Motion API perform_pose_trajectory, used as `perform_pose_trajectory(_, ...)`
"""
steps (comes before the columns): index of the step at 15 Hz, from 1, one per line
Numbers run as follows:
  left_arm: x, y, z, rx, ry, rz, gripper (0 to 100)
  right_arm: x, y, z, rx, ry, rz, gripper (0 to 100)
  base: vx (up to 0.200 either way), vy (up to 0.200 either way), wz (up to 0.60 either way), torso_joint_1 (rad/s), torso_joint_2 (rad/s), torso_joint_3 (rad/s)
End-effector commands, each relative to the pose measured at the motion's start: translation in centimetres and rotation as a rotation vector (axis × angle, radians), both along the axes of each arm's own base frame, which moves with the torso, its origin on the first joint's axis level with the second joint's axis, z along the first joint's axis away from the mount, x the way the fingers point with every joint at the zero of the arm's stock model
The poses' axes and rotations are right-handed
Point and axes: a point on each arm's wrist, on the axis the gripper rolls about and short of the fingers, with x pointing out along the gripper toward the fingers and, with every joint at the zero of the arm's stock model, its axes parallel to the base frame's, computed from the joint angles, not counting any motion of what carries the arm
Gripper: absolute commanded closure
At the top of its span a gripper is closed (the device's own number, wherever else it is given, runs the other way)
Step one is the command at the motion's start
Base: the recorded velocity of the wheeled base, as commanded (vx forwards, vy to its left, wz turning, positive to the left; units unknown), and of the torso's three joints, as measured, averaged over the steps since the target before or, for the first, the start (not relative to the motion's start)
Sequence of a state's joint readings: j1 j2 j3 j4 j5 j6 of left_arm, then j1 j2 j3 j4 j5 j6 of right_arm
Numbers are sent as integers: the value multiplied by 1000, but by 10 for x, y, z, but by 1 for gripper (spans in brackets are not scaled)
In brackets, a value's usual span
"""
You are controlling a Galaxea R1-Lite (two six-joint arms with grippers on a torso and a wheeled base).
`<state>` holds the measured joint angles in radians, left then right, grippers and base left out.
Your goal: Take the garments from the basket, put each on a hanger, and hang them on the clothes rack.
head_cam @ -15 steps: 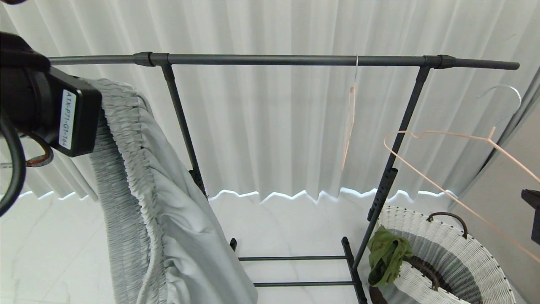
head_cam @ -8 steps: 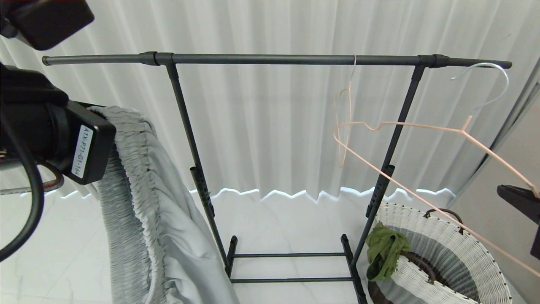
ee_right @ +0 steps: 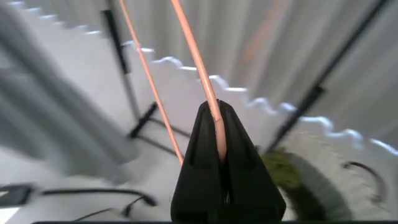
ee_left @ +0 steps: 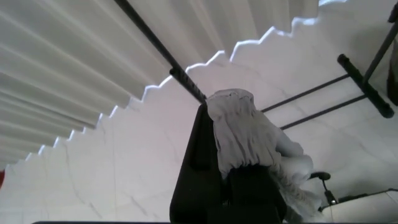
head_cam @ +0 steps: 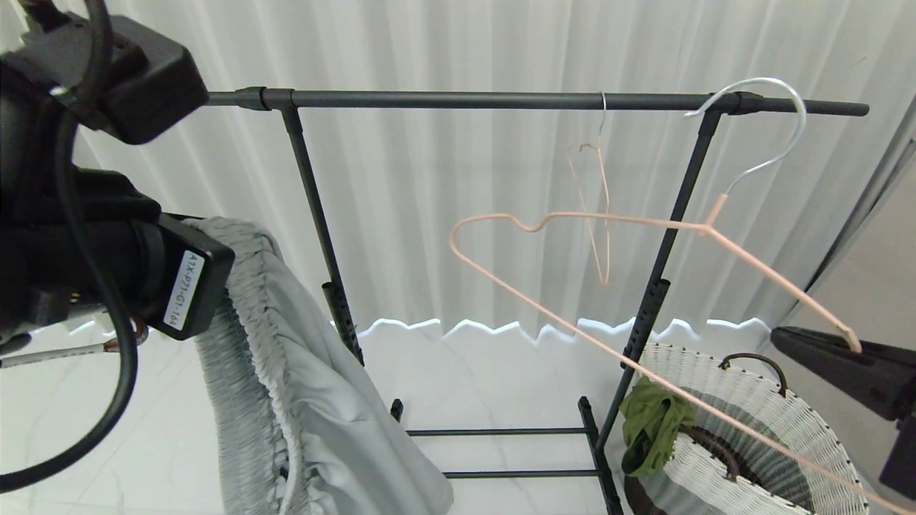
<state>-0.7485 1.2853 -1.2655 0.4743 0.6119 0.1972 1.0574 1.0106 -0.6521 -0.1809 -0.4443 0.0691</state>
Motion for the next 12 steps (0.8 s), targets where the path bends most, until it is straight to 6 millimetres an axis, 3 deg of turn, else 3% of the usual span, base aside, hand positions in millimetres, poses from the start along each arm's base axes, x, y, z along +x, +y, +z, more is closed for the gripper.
perform_pose_trajectory(1,9,-7,-13,32,38,26,100,-9,30,-9,-3,78,147,100,0,0,0,0,0,0)
perform_pose_trajectory(5,44,-18,-12,-78,36,205,100,-8,57,-5,35,73,195,100,0,0,0,0,0,0)
perform_pose_trajectory(8,52,-17,-9,-90,28,233,100,-12,62,-3,37,72,227,100,0,0,0,0,0,0)
perform_pose_trajectory(12,74,-1,-6,-103,1,337,100,-14,62,-1,43,68,237,100,0,0,0,0,0,0)
